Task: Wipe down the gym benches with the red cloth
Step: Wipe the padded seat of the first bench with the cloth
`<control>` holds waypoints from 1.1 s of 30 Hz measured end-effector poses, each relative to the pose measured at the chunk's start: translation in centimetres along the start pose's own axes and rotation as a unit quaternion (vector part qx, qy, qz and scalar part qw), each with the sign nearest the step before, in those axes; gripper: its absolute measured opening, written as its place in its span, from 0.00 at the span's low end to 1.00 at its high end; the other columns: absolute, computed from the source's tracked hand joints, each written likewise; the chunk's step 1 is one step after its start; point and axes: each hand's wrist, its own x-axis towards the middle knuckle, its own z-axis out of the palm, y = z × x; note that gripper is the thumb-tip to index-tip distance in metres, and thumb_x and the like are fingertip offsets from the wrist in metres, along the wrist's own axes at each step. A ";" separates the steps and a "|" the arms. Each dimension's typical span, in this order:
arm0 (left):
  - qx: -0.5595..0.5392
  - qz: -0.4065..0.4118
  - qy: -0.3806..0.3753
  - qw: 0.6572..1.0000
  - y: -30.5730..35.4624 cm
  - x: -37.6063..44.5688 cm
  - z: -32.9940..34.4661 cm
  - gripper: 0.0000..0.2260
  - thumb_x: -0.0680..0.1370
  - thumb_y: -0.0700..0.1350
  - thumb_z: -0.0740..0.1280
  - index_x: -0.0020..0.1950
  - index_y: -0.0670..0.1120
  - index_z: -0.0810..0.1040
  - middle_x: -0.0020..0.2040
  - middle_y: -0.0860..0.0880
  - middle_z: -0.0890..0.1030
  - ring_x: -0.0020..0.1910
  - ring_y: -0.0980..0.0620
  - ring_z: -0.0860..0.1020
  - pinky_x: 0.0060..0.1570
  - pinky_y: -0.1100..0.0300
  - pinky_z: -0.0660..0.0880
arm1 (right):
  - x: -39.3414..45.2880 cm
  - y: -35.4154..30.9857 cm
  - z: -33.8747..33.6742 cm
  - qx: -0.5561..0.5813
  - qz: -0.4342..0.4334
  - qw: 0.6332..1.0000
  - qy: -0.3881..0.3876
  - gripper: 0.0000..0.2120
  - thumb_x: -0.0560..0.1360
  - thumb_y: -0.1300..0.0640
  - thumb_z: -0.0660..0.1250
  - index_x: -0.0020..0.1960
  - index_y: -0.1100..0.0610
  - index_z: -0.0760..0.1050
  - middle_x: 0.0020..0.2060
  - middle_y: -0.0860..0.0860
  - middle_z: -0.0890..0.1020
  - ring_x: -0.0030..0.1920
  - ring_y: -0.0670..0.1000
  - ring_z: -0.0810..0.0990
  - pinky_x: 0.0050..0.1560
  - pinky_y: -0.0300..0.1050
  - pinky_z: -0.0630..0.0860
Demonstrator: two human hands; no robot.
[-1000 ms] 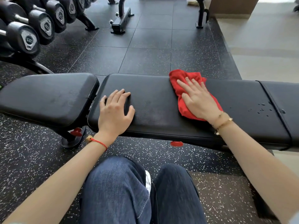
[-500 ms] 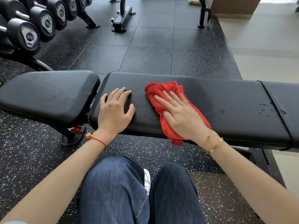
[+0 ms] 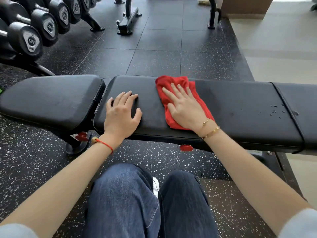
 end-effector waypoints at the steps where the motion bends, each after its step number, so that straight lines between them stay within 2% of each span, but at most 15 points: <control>1: 0.004 0.001 -0.009 1.000 0.1 -0.1 -0.1 0.24 0.78 0.53 0.57 0.73 0.47 0.71 0.75 0.47 0.69 0.76 0.47 0.64 0.75 0.42 0.56 | -1.3 -0.3 -0.1 0.007 -0.008 1.000 0.001 0.27 0.81 0.52 0.54 0.79 0.50 0.54 0.79 0.55 0.54 0.79 0.56 0.51 0.78 0.53 0.42; 4: 0.021 0.010 -0.023 0.999 0.5 -0.3 -0.5 0.21 0.81 0.49 0.60 0.73 0.45 0.70 0.75 0.45 0.70 0.76 0.45 0.64 0.75 0.43 0.57 | -5.4 0.6 -0.4 0.013 -0.007 1.000 0.014 0.27 0.81 0.53 0.54 0.79 0.49 0.54 0.79 0.54 0.55 0.79 0.55 0.52 0.78 0.53 0.43; 7: 0.008 0.046 -0.018 0.999 2.0 -0.6 -1.0 0.17 0.82 0.47 0.60 0.69 0.46 0.74 0.71 0.47 0.74 0.72 0.46 0.69 0.72 0.47 0.62 | -7.5 4.1 -0.9 0.025 0.052 0.998 0.025 0.27 0.80 0.55 0.55 0.79 0.49 0.56 0.78 0.54 0.57 0.79 0.55 0.54 0.78 0.52 0.43; 13: -0.041 0.113 -0.023 0.992 8.7 0.7 -0.7 0.18 0.81 0.47 0.59 0.70 0.46 0.73 0.71 0.49 0.74 0.72 0.49 0.69 0.69 0.52 0.63 | -2.8 10.1 -1.8 -0.003 0.192 0.981 0.018 0.26 0.82 0.55 0.52 0.79 0.53 0.53 0.78 0.59 0.54 0.78 0.60 0.52 0.77 0.57 0.41; 16: -0.037 0.126 -0.040 0.991 12.0 1.7 0.5 0.20 0.81 0.48 0.58 0.73 0.47 0.70 0.73 0.49 0.71 0.73 0.49 0.66 0.71 0.50 0.62 | -2.5 9.2 -1.7 -0.007 0.162 0.987 0.011 0.26 0.82 0.54 0.52 0.79 0.53 0.52 0.79 0.59 0.52 0.78 0.59 0.51 0.77 0.57 0.41; 21: -0.007 0.146 -0.074 0.987 14.4 1.5 2.9 0.22 0.81 0.50 0.56 0.75 0.48 0.66 0.76 0.48 0.66 0.75 0.48 0.62 0.74 0.47 0.58 | -9.5 8.6 -1.8 0.012 0.103 0.994 0.038 0.27 0.81 0.55 0.56 0.79 0.49 0.56 0.78 0.55 0.56 0.79 0.56 0.53 0.78 0.53 0.43; 25: 0.002 0.145 -0.077 0.986 14.4 0.9 4.0 0.22 0.81 0.51 0.56 0.75 0.48 0.66 0.75 0.47 0.66 0.75 0.46 0.62 0.75 0.42 0.56 | -12.1 13.0 -2.5 0.008 0.177 0.983 0.048 0.26 0.80 0.56 0.55 0.78 0.50 0.58 0.78 0.56 0.59 0.78 0.58 0.55 0.78 0.55 0.44; 29: 0.008 0.142 -0.063 0.988 14.8 0.9 3.9 0.23 0.80 0.52 0.56 0.73 0.47 0.69 0.74 0.46 0.69 0.73 0.45 0.65 0.73 0.41 0.59 | -8.1 17.8 -3.6 -0.006 0.277 0.961 0.016 0.26 0.81 0.56 0.52 0.79 0.51 0.54 0.78 0.59 0.54 0.78 0.60 0.52 0.77 0.57 0.42; 31: 0.006 0.143 -0.060 0.988 14.9 0.9 3.8 0.22 0.79 0.53 0.55 0.72 0.47 0.70 0.73 0.47 0.70 0.73 0.46 0.66 0.72 0.41 0.60 | -5.7 17.2 -3.5 -0.011 0.267 0.964 0.005 0.26 0.82 0.55 0.52 0.79 0.52 0.53 0.78 0.60 0.53 0.78 0.61 0.52 0.77 0.59 0.43; 33: 0.000 0.142 -0.057 0.988 14.8 0.9 3.7 0.23 0.79 0.53 0.55 0.72 0.48 0.70 0.73 0.47 0.70 0.73 0.46 0.66 0.72 0.41 0.60 | -4.4 14.6 -2.9 -0.036 0.213 0.976 0.004 0.27 0.82 0.54 0.52 0.79 0.53 0.53 0.78 0.60 0.54 0.77 0.62 0.53 0.77 0.59 0.44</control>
